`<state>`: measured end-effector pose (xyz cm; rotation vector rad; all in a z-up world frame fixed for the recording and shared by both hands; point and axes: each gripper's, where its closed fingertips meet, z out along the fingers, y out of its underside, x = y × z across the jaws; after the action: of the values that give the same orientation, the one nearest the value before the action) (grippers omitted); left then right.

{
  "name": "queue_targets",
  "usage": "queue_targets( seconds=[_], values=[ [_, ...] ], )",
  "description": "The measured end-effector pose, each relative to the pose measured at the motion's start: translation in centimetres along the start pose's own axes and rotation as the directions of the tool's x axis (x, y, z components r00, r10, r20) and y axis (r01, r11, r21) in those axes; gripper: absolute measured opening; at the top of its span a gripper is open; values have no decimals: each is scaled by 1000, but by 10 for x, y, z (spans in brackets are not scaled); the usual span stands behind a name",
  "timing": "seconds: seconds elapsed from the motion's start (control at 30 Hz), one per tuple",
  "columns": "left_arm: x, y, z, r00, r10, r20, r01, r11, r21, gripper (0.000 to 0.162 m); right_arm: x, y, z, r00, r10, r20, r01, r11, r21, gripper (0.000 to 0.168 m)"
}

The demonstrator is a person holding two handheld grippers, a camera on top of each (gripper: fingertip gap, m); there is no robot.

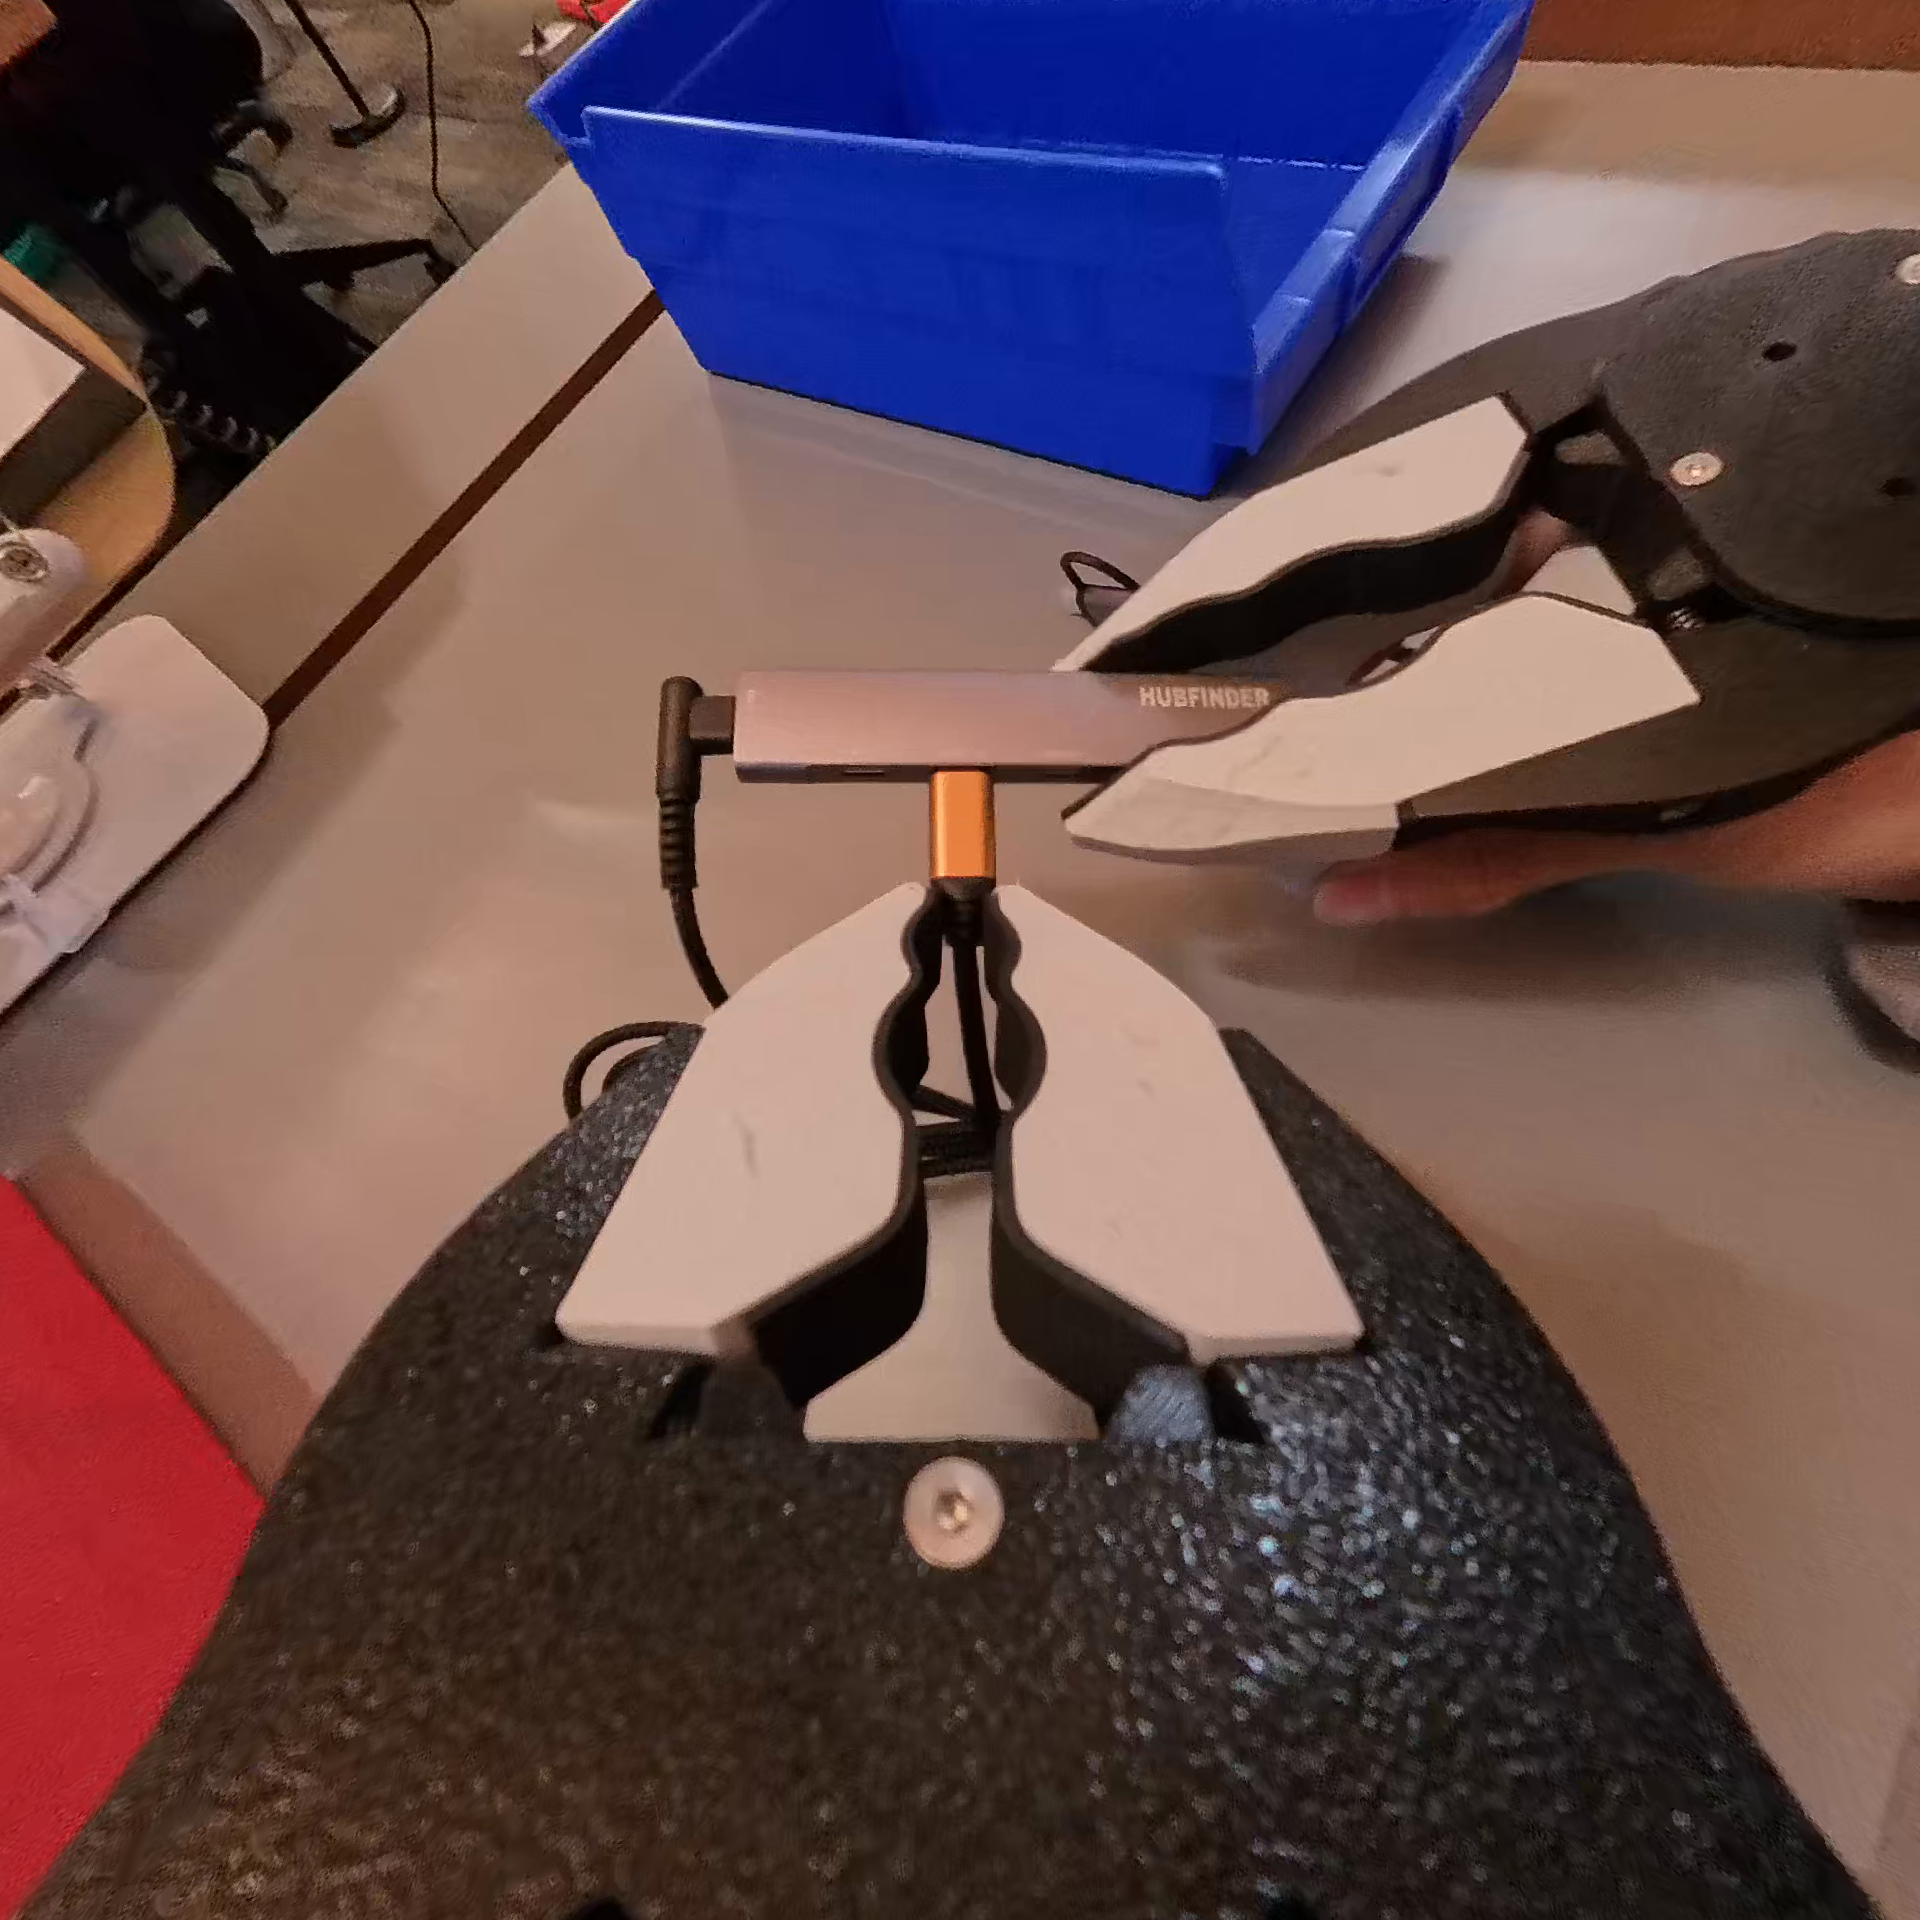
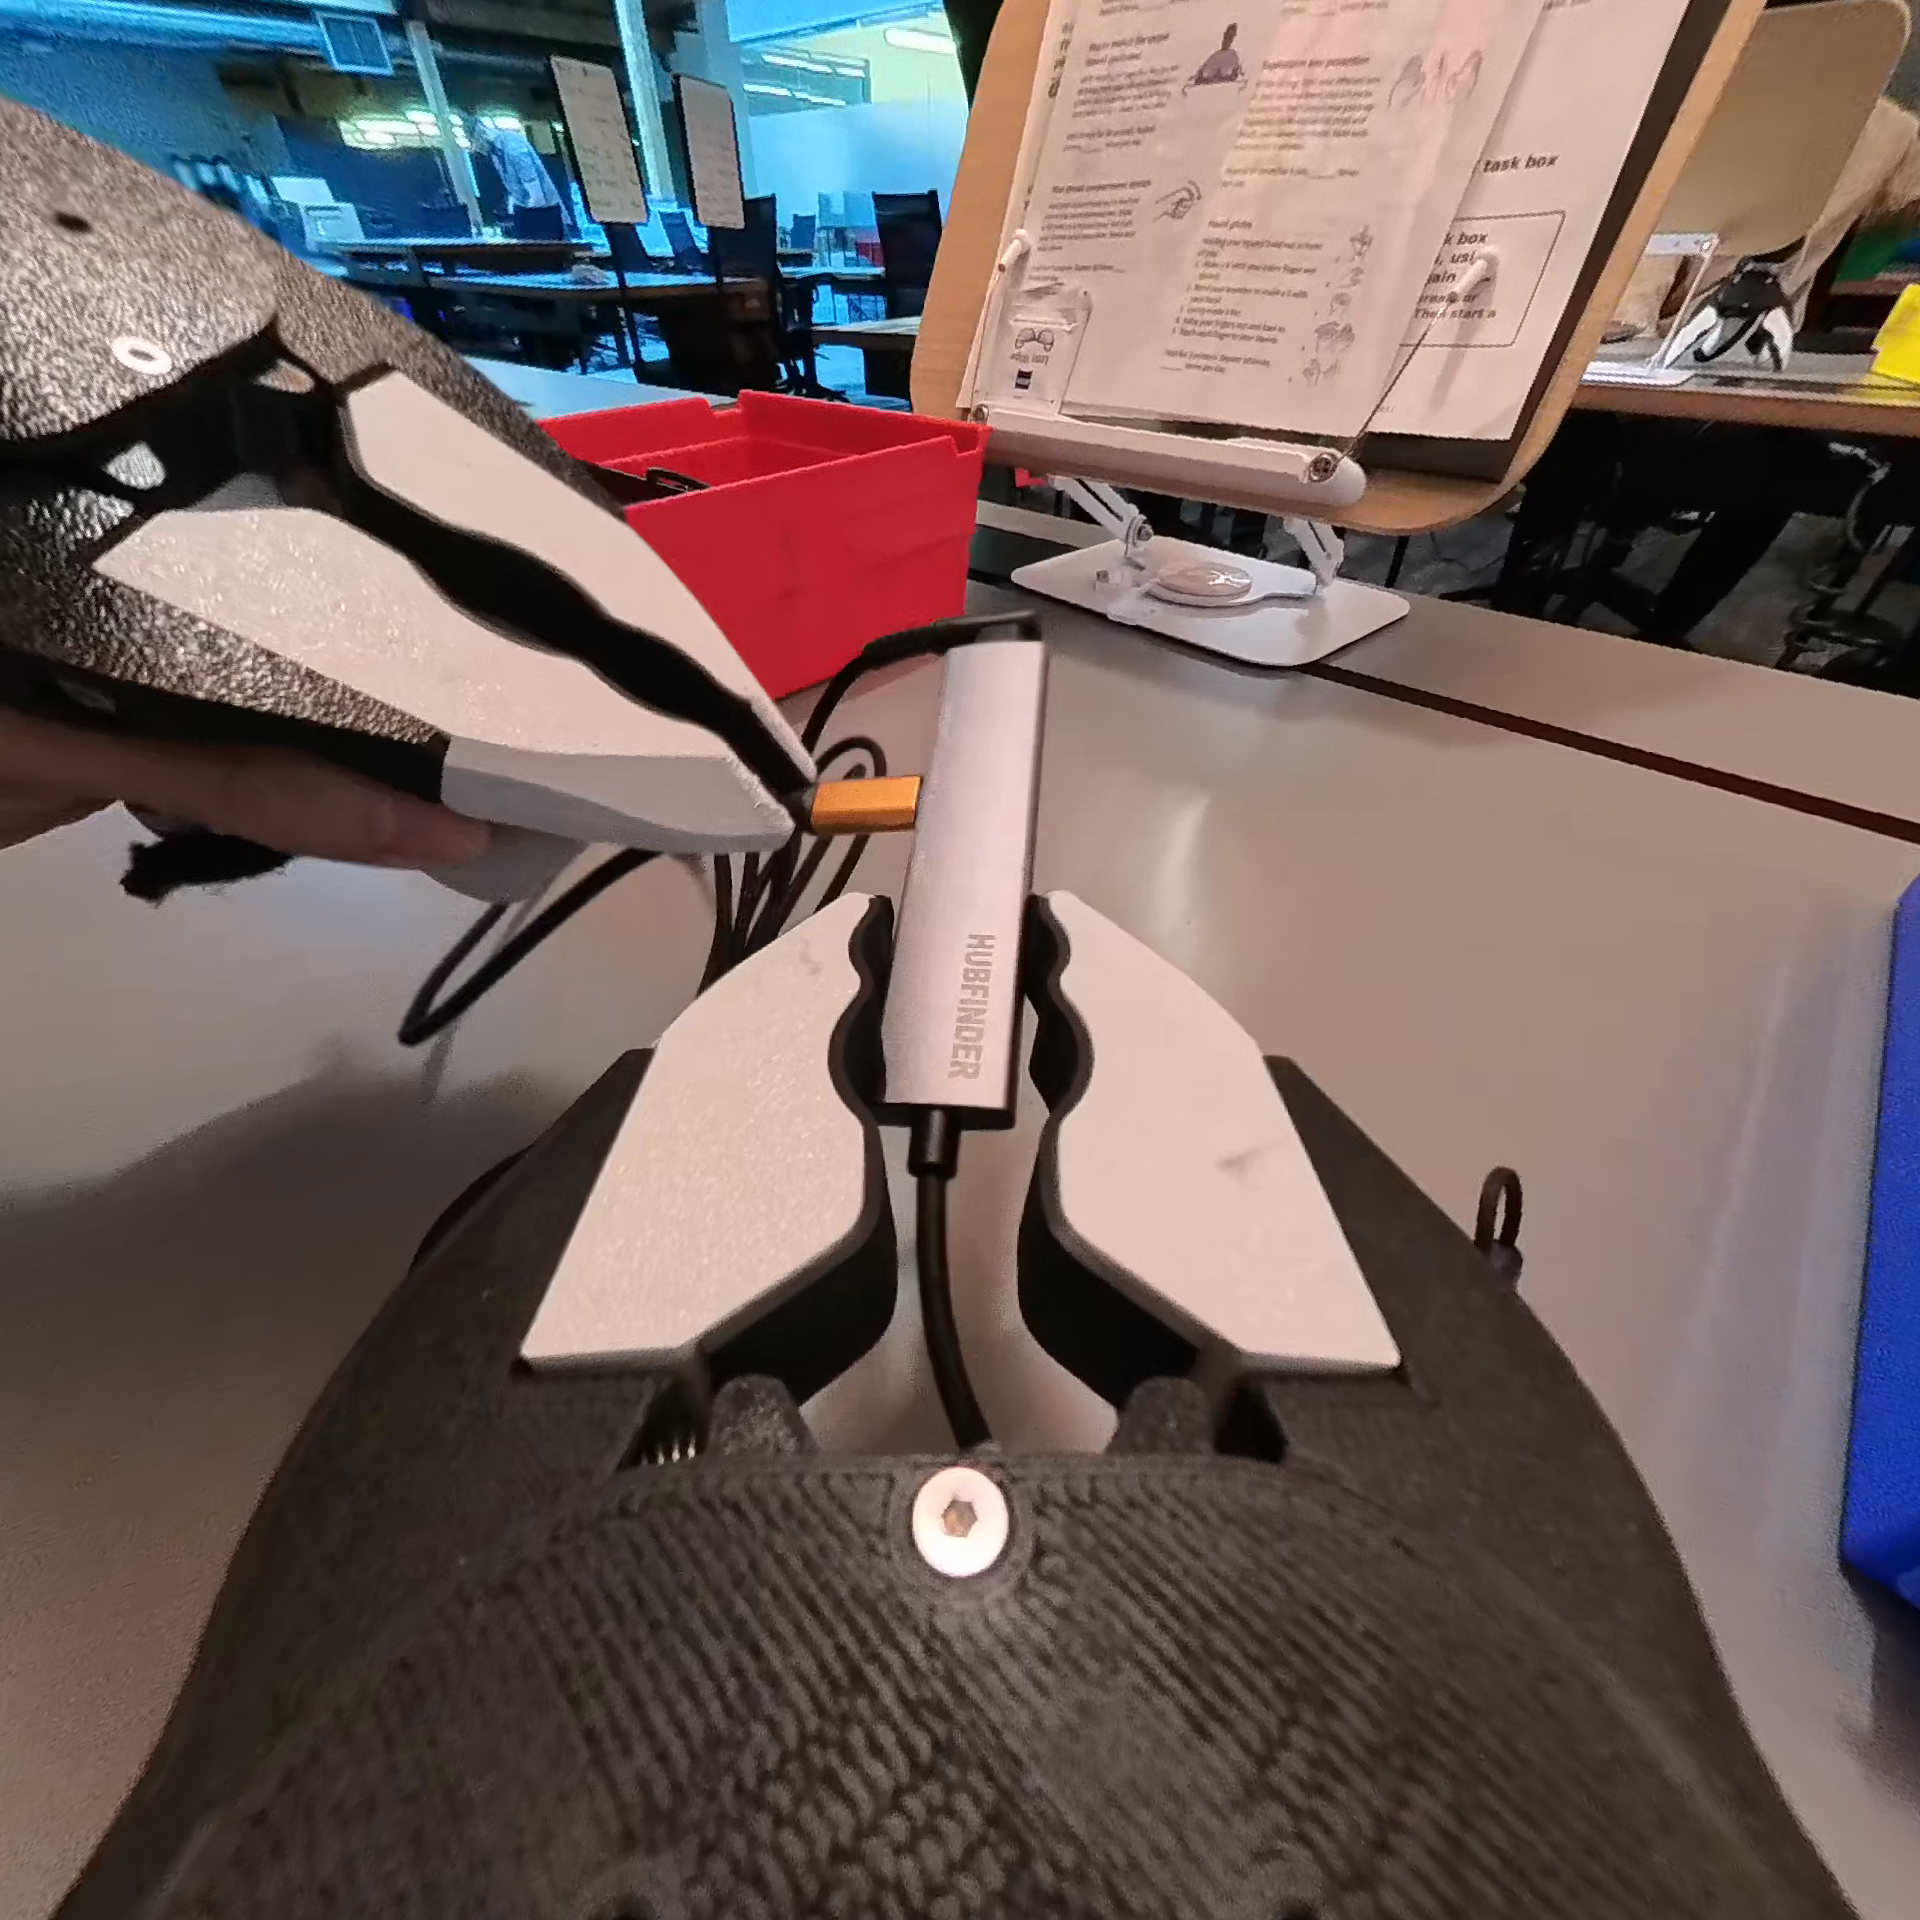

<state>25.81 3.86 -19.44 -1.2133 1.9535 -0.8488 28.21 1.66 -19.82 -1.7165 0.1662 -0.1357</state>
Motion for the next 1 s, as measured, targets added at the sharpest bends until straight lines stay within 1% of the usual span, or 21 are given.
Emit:
queue_targets(
  seconds=[0.07,0.13,0.17,0.23,0.27,0.33,0.4,0.43,0.53,0.6,0.67,0.73,0.8,0.9,0.93,1.0],
  values=[
    [3,3,-4,1000,1,-30,-1,1000,18,9,-2,2,2,1000,13,23,-13,1000,-17,25],
    [2,-11,-22,998,-38,-50,45,990,134,26,-1,1,1,999,29,17,-29,1000,-11,25],
    [-6,-18,-35,997,-70,-36,75,978,194,29,0,-1,0,999,34,17,-34,999,-2,25],
    [-34,-22,-63,989,-136,53,115,951,287,30,4,-11,-6,999,35,12,-35,999,23,25],
    [-49,-19,-75,982,-153,107,113,944,309,31,3,-19,-10,999,37,21,-38,998,46,25],
    [-73,1,-86,971,-152,182,95,953,288,35,3,-39,-19,999,29,15,-30,995,91,24],
    [-81,22,-87,970,-171,174,125,960,251,44,1,-65,-31,1000,-1,7,0,990,142,24],
    [-81,28,-88,969,-190,159,145,956,256,45,3,-79,-39,1000,-17,-15,19,985,171,24],
    [-84,31,-92,961,-239,138,176,916,361,45,19,-131,-68,997,-6,-78,27,961,275,24],
    [-82,34,-89,961,-255,104,197,901,387,45,34,-171,-90,995,14,-101,21,941,339,24],
    [-79,41,-80,963,-261,73,218,905,366,46,55,-209,-112,990,16,-140,38,926,375,24],
    [-73,44,-72,967,-249,50,215,910,355,46,84,-241,-132,973,9,-231,79,926,369,24],
    [-66,45,-66,976,-215,26,194,922,334,46,116,-271,-152,938,-2,-346,135,923,360,24],
    [-58,46,-60,981,-192,-2,182,929,321,46,170,-298,-169,857,-44,-514,209,940,269,24],
    [-55,47,-59,981,-192,-23,189,928,319,46,188,-302,-170,824,-67,-563,230,947,225,24],
    [-52,47,-57,979,-200,-35,201,926,321,45,224,-297,-169,749,-123,-651,249,963,105,24]
  ],
)
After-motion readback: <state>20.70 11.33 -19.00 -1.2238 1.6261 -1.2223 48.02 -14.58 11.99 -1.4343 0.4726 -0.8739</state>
